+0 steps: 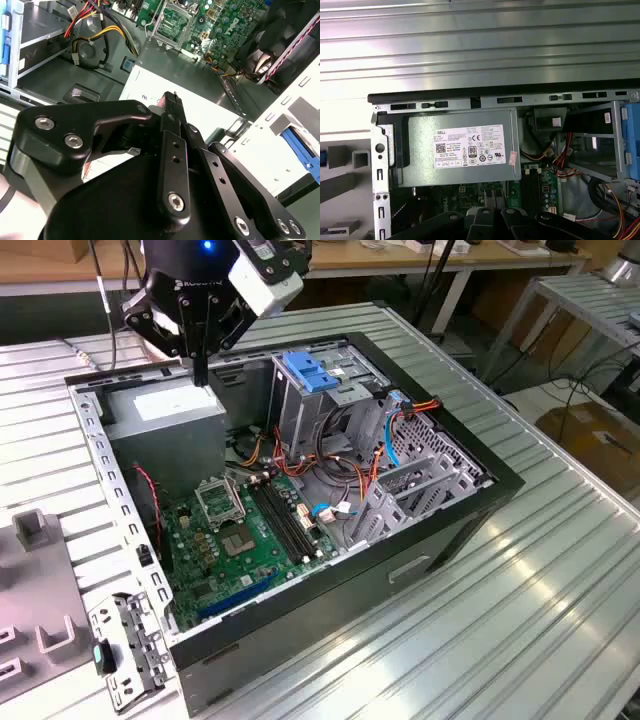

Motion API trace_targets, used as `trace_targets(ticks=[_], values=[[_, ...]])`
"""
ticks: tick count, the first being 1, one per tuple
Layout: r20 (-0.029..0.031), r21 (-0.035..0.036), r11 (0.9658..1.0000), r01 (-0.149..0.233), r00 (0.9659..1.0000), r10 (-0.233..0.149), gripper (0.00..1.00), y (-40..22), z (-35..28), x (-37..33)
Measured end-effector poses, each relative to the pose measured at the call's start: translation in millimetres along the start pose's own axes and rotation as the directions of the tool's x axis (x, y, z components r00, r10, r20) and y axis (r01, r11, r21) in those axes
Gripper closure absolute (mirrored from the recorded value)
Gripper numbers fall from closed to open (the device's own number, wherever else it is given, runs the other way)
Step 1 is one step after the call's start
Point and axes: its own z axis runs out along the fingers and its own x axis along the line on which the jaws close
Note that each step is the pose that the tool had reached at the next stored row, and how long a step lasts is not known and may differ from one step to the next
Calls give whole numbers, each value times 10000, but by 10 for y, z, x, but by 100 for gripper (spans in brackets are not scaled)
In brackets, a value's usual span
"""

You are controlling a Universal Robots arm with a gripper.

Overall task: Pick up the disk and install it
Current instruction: 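Reach for the disk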

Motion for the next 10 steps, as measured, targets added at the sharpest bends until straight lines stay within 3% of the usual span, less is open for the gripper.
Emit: trace_targets(ticks=[10], values=[[-22, 1, 10000, -1, 10000, 1, 89, -4, -1, 54]])
